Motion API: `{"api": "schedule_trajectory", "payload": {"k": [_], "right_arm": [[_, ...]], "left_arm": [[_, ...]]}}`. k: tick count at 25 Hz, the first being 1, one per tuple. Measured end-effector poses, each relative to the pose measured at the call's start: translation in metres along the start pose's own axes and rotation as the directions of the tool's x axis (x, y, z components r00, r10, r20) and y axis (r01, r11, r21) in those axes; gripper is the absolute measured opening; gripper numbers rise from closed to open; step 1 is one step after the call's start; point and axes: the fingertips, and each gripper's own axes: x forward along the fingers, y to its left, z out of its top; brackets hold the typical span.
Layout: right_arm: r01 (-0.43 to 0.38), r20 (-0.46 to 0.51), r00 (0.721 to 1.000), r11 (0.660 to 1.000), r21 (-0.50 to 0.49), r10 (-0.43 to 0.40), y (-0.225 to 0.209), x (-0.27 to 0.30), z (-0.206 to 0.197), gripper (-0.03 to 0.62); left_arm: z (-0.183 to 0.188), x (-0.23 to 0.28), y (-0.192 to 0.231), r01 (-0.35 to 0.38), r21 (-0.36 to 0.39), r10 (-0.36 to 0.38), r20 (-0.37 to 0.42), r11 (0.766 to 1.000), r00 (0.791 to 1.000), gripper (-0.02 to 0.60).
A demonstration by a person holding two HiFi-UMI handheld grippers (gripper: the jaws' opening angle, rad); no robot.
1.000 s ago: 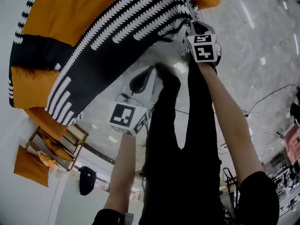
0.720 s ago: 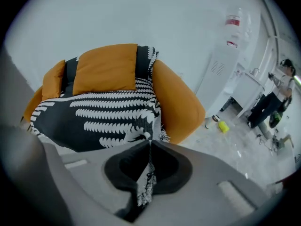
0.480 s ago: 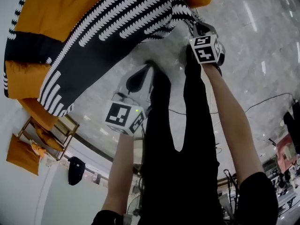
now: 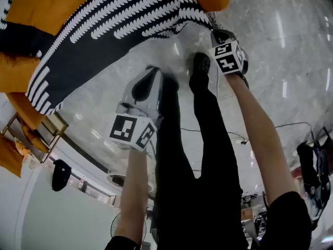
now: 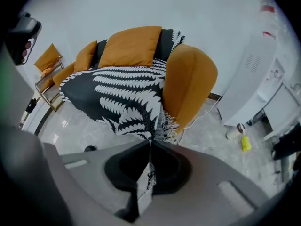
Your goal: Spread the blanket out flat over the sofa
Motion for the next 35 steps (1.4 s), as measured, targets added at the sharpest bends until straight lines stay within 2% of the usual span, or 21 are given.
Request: {"api": "schedule_trajectory", "payload": {"k": [6,9,14,18,24,30,35], "right_arm": [[-0.017,-0.03,0.999,1.0,-0.018,0.017,-0.008,0.031,-0.02,0.009],[-0.012,-0.064,0.998,0.999,-0.037,0.01,0.006,0.036,-0.018,0.009],[-0.007,-0.081,0.997,1.0,0.01,0.008,0.024,0.064,-0.029,0.008],[-0.009,-0.057,0.998,1.0,0.008,0.01,0.02,0.098,-0.037,0.008],[0.031,-0.004,1.0,0.997,-0.075,-0.031,-0.01,0.164,-0.047,0.008],[0.065,0.038,0.997,0.995,-0.071,-0.063,-0.013,0.187,-0.044,0.008],[0.064,0.01,0.998,0.993,-0.098,-0.063,-0.013,0.204,-0.056,0.008]], "left_arm": [[-0.014,0.022,0.001,-0.005,0.004,0.005,0.021,1.0,1.0,0.002],[-0.018,0.021,0.003,0.017,0.001,-0.017,0.038,1.0,0.999,0.002],[-0.045,0.041,0.018,0.076,0.018,-0.076,0.03,0.997,0.997,0.002],[-0.066,0.069,0.031,0.093,0.042,-0.094,0.026,0.995,0.995,0.003],[-0.103,0.119,0.05,0.114,0.054,-0.114,0.003,0.992,0.993,0.002],[-0.116,0.137,0.061,0.131,0.05,-0.131,-0.005,0.99,0.991,0.003],[-0.118,0.15,0.063,0.151,0.062,-0.151,-0.002,0.987,0.988,0.002]]}}
